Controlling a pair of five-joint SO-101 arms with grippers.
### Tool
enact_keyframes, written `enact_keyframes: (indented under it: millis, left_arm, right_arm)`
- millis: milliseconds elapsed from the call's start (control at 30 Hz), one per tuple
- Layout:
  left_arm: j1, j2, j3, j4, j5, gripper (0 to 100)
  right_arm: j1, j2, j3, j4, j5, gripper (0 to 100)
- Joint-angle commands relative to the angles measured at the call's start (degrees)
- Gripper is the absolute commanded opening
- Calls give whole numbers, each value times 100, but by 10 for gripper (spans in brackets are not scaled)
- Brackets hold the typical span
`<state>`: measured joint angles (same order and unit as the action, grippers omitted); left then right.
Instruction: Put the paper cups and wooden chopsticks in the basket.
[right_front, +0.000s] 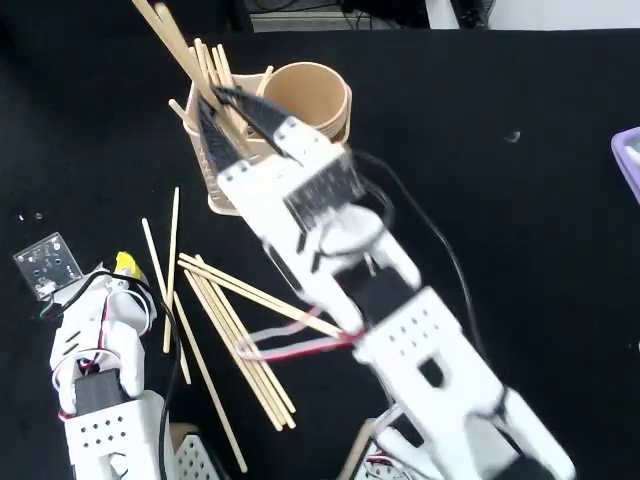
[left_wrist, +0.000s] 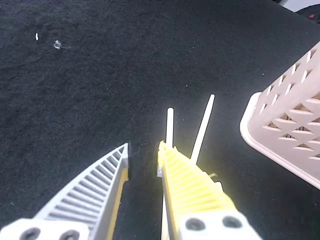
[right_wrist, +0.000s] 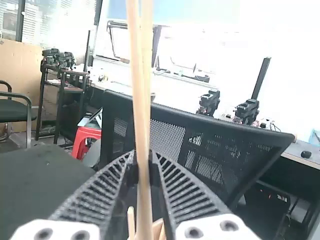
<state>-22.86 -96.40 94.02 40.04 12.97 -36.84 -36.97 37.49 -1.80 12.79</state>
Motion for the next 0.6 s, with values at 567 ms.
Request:
enact_keyframes:
  millis: [567]
  left_arm:
    - [66,-53,-66,-35,-44,109]
  right_arm:
    - [404,3275,-3248,-202,-413,11]
